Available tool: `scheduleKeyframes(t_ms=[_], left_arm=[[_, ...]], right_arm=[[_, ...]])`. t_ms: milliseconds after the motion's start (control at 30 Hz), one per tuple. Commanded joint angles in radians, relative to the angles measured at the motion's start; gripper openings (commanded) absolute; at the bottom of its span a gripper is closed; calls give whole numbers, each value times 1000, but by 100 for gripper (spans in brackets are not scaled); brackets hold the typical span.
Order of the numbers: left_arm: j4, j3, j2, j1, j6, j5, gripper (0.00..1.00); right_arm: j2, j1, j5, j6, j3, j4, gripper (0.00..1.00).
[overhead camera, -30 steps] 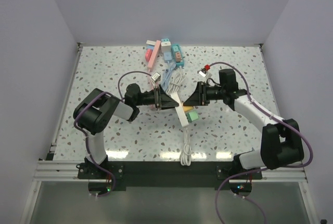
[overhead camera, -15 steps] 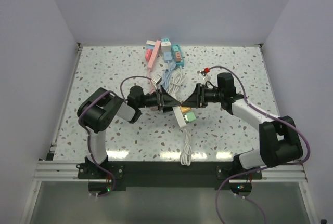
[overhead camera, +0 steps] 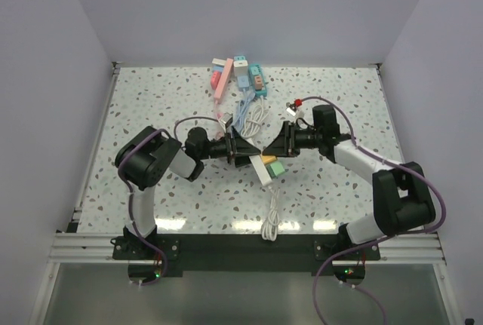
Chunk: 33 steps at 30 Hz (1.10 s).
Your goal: Pull the plug off the socket
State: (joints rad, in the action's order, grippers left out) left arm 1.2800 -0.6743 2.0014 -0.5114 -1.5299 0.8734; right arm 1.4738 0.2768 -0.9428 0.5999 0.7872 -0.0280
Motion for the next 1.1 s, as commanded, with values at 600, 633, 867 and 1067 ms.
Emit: scheduleKeyframes(t_ms=[600,633,867,1067], left_arm=[[-136,25,-233,65,419,181,0],[-152,27,-242,65,431,171,0],[-410,-4,-340,65,595,102,0],[-548,-44,-372,65,678,67,0]], right_arm=[[117,-267,1054,-86,389,593,0],[147,-313,1073,-66,394,576,0],[350,-393,1036,1,504,505,0],[350,-410,978,41,483,450,47]])
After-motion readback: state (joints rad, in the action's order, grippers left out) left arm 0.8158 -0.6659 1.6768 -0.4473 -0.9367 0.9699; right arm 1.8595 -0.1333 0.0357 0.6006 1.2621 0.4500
